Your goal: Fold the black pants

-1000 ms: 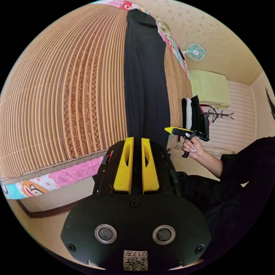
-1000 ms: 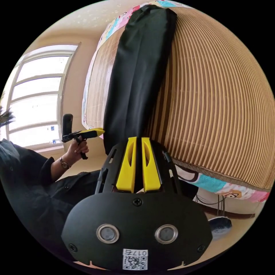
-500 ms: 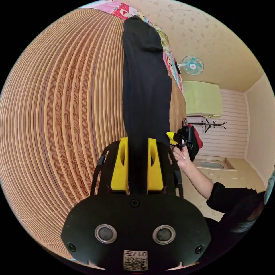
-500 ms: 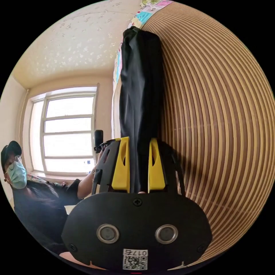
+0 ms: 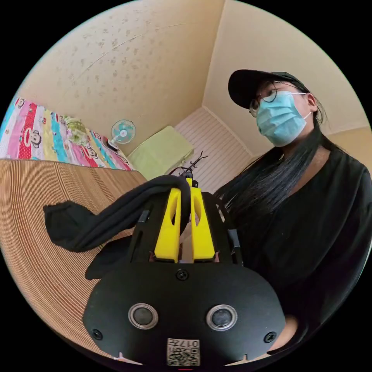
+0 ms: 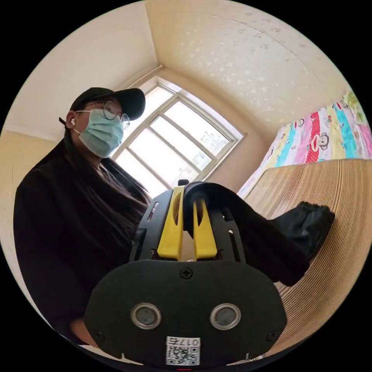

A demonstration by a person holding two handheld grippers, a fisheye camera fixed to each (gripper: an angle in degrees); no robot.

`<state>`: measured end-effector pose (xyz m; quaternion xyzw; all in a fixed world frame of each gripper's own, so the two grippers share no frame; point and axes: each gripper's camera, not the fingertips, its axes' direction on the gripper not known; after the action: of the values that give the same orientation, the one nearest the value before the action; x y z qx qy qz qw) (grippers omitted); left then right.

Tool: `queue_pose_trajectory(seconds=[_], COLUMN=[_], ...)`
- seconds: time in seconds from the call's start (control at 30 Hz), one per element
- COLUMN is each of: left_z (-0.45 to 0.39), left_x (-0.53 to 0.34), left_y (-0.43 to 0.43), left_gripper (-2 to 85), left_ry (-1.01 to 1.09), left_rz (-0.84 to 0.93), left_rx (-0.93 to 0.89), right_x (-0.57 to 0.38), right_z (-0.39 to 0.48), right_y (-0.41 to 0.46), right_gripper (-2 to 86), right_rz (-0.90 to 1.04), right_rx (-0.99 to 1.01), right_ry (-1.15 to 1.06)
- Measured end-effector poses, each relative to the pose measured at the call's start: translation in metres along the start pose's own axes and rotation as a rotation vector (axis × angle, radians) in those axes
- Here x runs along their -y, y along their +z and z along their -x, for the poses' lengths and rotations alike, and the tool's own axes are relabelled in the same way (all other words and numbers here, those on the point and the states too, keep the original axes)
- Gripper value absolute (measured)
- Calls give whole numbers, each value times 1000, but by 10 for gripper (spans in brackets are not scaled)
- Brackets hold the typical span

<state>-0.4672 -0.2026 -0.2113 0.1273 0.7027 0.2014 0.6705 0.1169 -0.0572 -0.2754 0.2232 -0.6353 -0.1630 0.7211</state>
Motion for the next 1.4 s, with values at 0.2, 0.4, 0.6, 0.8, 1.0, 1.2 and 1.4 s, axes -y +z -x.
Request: queue_pose_trajectory(seconds=[0.2,0.4,0.6,0.8,1.0,1.2,1.4], left_z=[-52,27,54,144,148,203,251], left_x=[96,105,56,-118,-164,-98,-127], left_y=[2,23,33,79,69,83,126], left_gripper=[48,50,68,88,103,126,90], left_ry=[35,-81,-124,-563,-724,-664,-711], left_rz=[7,99,131,475,449,412,421], left_rx=[319,476,516,743,670,757,708], right_x=[92,99,45,-149,-146,-94,-106], right_z=[-13,-102,-125,-216,-210,-306,-366], right_y=[20,47,83,136,136,128,193], right_gripper=[1,-1,5,39,68,135,128], right_rz=[103,158,273,747,724,510,605], right_rx=[-320,-407,-504,-712,-742,-732,-715], right_ry=[11,142,178,684,687,788,795])
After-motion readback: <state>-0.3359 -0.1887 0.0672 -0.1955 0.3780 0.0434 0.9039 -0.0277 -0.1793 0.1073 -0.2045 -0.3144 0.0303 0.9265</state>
